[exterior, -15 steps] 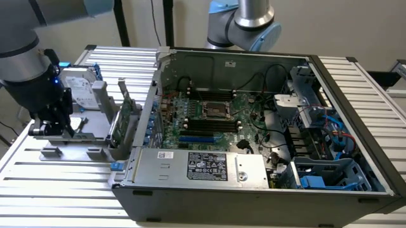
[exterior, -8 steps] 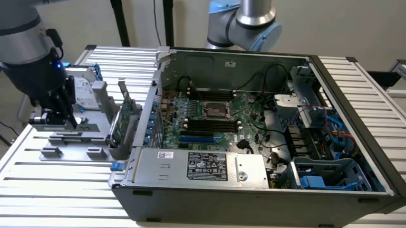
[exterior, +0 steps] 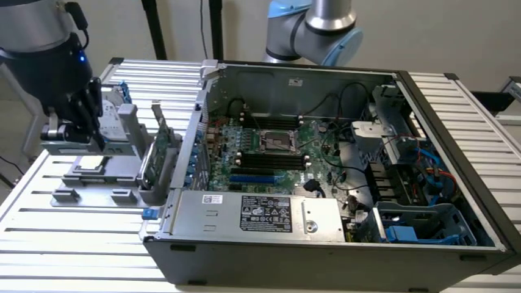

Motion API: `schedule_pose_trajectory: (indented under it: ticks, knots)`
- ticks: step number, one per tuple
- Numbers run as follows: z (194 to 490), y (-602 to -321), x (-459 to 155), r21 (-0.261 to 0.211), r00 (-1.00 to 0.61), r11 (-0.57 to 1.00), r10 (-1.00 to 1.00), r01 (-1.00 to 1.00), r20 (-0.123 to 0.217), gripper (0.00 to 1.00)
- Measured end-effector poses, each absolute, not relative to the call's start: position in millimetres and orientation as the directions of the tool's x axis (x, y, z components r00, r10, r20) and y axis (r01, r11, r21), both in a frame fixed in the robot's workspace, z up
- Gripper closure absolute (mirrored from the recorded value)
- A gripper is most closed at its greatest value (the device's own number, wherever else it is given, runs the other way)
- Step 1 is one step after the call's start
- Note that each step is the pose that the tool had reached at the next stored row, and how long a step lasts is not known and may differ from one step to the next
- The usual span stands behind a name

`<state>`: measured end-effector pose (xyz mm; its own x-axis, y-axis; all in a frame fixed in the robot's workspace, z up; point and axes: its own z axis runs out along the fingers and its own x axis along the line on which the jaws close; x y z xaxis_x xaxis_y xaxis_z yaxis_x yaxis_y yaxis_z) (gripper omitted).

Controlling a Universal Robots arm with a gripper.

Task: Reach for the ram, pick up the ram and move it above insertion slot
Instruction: 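Pick up the ram and move it above insertion slot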

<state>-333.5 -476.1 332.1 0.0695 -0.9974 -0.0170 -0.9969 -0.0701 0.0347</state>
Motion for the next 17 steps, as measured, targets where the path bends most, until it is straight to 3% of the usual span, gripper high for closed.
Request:
schedule_pose_trajectory:
  ticks: [17]
  knots:
    - [408, -472, -283, 0.038, 0.081, -0.082, -0.997, -0.996, -0.020, 0.87]
